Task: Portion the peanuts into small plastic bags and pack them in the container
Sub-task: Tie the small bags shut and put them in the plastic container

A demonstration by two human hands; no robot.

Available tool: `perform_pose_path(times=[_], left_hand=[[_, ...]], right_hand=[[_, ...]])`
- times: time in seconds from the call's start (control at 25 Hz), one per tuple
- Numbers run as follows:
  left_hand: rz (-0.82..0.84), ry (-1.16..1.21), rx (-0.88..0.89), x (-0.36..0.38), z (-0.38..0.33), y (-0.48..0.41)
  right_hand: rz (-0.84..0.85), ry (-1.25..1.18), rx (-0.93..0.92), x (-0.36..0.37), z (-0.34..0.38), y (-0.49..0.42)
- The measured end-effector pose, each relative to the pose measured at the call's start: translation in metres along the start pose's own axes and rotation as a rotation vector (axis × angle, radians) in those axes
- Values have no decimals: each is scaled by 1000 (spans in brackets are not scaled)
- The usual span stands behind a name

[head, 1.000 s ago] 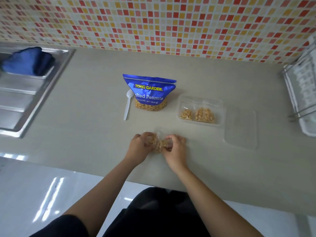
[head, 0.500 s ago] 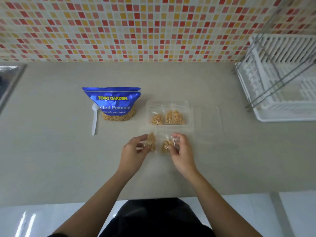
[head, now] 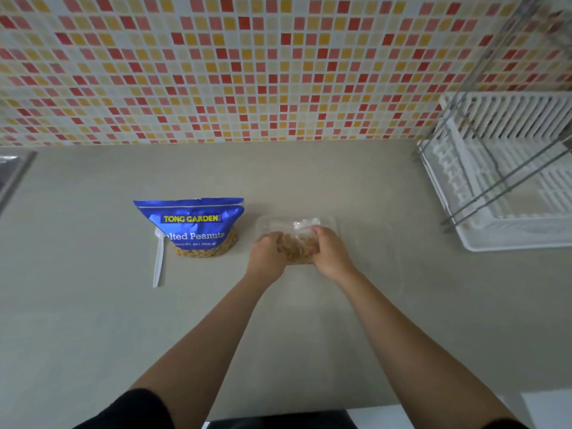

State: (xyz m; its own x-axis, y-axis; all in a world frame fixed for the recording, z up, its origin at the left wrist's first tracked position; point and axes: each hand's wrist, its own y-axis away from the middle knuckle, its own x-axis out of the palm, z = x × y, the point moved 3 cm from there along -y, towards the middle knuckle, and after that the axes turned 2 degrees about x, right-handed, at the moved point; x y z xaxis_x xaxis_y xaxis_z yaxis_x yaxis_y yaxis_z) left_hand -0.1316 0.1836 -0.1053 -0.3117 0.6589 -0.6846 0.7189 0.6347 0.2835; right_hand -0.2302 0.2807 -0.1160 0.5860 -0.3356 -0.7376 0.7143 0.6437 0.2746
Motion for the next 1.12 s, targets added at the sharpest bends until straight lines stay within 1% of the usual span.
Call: perform_pose_path(times=[0.08, 0.16, 0.24, 0.28, 0.32, 0.36, 0.4, 0.44, 0.52, 0.56, 0.6, 0.72, 0.8, 0.84, 0.88, 0.92, 1.0, 1.04, 1.12], left_hand=[[25, -141, 56, 6, 1, -1], [-5, -271, 121, 5, 0, 3], [-158, -346, 209, 2, -1, 4], [-237, -377, 229, -1, 2, 5], [-281, -361, 216, -5, 4, 6], [-269, -306, 157, -9, 6, 8], [-213, -249, 78, -11, 10, 9], [-178, -198, 28, -12, 14, 11], [-173, -176, 29, -14, 16, 16], [-192, -167, 43, -15, 16, 18], [-208, -152, 50, -16, 16, 19], [-211, -140, 51, -13, 20, 19], [-201, -143, 51, -13, 22, 20], [-194, -145, 55, -13, 22, 20], [-180, -147, 53, -13, 22, 20], [-164, -152, 49, -13, 22, 20], [-158, -165, 56, -13, 24, 23], [-192, -166, 78, -14, 23, 26], [-305, -126, 161, -18, 18, 34]], right_hand=[[8, 119, -38, 2, -1, -1], [-77, 177, -103, 1, 1, 1], [-276, 95, -127, -11, 2, 6], [-394, 26, -114, -19, -1, 11], [-496, -21, -84, -26, -9, 16], [-554, -33, -18, -29, -22, 22], [-562, -21, 87, -30, -37, 29], [-520, -2, 239, -26, -55, 36], [-360, 21, 578, -15, -86, 53], [-302, 28, 679, -10, -94, 60], [-288, 46, 712, -9, -97, 65], [-345, 100, 662, -16, -94, 68], [-384, 9, 637, -21, -96, 70], [-426, -77, 592, -24, -97, 71], [-504, -172, 519, -29, -96, 71], [-611, -280, 443, -35, -95, 71], [-803, -573, 330, -47, -94, 73], [-852, -736, 286, -53, -93, 74], [-873, -993, 203, -64, -89, 80]])
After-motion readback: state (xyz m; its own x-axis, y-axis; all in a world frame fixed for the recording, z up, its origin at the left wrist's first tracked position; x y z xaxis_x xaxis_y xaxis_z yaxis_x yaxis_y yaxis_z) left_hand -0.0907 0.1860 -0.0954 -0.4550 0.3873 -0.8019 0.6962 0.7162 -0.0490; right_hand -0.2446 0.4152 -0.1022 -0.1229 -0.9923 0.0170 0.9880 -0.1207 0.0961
